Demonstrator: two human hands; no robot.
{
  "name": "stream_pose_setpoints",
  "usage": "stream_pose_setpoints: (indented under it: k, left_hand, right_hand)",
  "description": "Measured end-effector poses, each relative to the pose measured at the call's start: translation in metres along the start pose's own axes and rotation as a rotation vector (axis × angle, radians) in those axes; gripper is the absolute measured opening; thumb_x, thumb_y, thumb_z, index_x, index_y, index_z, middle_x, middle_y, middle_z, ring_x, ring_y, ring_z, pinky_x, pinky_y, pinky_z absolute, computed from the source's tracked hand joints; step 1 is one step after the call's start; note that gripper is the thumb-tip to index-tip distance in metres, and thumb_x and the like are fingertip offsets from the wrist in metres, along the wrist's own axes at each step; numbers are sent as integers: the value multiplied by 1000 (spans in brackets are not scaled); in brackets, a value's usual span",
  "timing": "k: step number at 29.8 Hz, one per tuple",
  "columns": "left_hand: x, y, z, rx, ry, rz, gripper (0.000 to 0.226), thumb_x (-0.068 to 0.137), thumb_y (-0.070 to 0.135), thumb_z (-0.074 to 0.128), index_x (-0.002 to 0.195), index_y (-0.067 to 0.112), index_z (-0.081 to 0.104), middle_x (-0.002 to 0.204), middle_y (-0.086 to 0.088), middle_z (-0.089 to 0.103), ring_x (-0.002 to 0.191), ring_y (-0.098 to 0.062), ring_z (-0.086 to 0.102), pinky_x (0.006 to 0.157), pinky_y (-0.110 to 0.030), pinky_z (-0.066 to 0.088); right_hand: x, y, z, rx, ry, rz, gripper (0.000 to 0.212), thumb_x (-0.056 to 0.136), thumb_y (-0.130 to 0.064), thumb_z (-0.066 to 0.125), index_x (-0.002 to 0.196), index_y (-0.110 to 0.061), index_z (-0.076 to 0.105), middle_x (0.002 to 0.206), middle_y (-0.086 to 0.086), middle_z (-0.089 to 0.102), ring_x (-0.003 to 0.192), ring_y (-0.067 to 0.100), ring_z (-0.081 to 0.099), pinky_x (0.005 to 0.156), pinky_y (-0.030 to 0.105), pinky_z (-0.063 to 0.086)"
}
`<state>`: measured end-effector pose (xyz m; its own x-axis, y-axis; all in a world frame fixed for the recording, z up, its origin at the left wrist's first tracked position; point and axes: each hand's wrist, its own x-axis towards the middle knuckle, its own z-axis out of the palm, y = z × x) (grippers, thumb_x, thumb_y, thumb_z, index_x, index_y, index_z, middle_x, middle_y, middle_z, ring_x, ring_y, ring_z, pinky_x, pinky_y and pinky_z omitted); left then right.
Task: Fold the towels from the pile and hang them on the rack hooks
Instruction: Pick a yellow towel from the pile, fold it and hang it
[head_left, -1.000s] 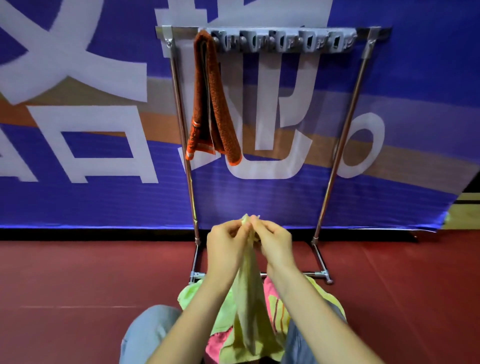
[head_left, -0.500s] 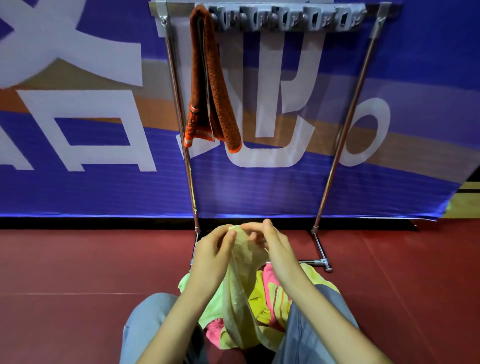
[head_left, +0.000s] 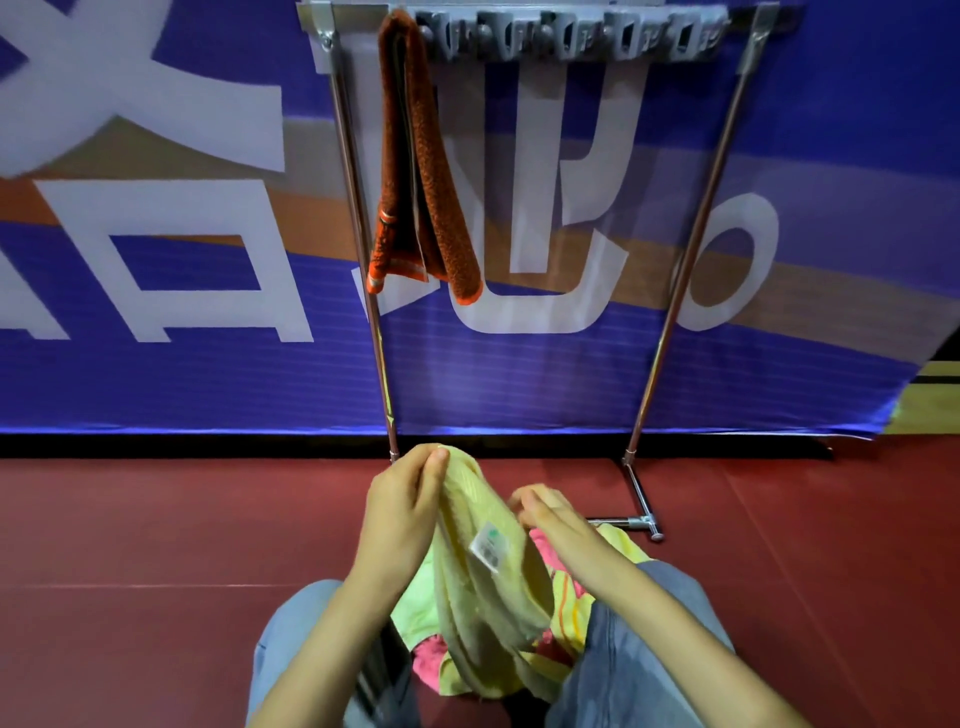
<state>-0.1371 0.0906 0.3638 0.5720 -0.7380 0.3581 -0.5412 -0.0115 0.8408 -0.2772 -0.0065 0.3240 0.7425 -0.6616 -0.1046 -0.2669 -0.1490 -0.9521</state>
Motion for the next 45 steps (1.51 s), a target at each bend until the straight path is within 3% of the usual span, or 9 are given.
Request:
stream_pose_setpoints:
  k: [4,10,14,16,21,27,30,37,45]
  left_hand:
    - [9,-2,-15,22,38,-4,24,89,27,44,66,32,52,60,10,54,59,5,50,57,-13,36]
    - [10,-16,-31,144,-14,1,38,88,37,35,64,10,48,55,2,44,53,-9,39,56,-30,31]
    - [15,-2,-32,-1,86,-54,33,95,22,39,65,29,51,61,7,53,56,0,50,61,-27,40]
    - [29,21,-41,-55,174,-26,36,97,17,36,69,31,54,69,9,58,62,3,54,68,-26,45]
    - [64,56,-56,-24,235,66,33,94,31,33,79,15,57,73,-4,60,77,-27,59,78,-51,51]
    - [71,74,-56,34,181,129,35,93,36,33,80,13,57,75,-9,62,79,-33,61,76,-56,51]
    - [76,87,-60,-17,178,156,38,90,37,32,82,10,57,68,0,54,78,-36,58,76,-57,50]
    - [71,84,-58,-20,196,121,39,94,30,39,80,0,60,67,-20,56,75,-46,58,69,-57,52]
    - [56,75,-51,138,208,119,35,94,23,42,82,0,65,66,-20,64,66,-36,61,67,-53,50]
  right_hand:
    - [-5,17,-15,-96,-84,34,27,97,-26,33,105,-14,56,108,-2,49,105,6,45,82,-3,29]
    - [-2,-4,-60,-302,-93,-108,24,89,-18,52,68,-30,50,105,1,46,94,-4,46,82,4,32]
    - [0,-65,-82,-355,43,-351,14,76,-41,51,68,-30,50,101,-14,53,93,-16,49,83,3,36]
    - [-4,-102,-95,-282,79,-447,13,81,-26,59,69,-24,55,102,-13,58,93,-13,53,86,3,37]
    - [-6,-149,-109,-294,109,-531,15,86,-14,57,73,-21,58,74,-4,58,69,-4,52,69,7,40]
    - [-12,-171,-115,-281,428,-656,7,85,-9,59,79,-11,63,68,-4,59,60,-5,55,58,6,43]
    - [-13,-178,-114,-228,469,-652,5,85,-7,59,82,-8,63,67,-3,59,54,-6,56,50,5,44]
    - [-7,-166,-109,-67,474,-518,17,85,-8,59,76,-24,59,58,16,49,52,13,48,42,14,46]
    - [-5,-143,-77,199,448,-345,15,85,-8,58,79,-21,52,43,-3,62,40,2,55,36,16,44]
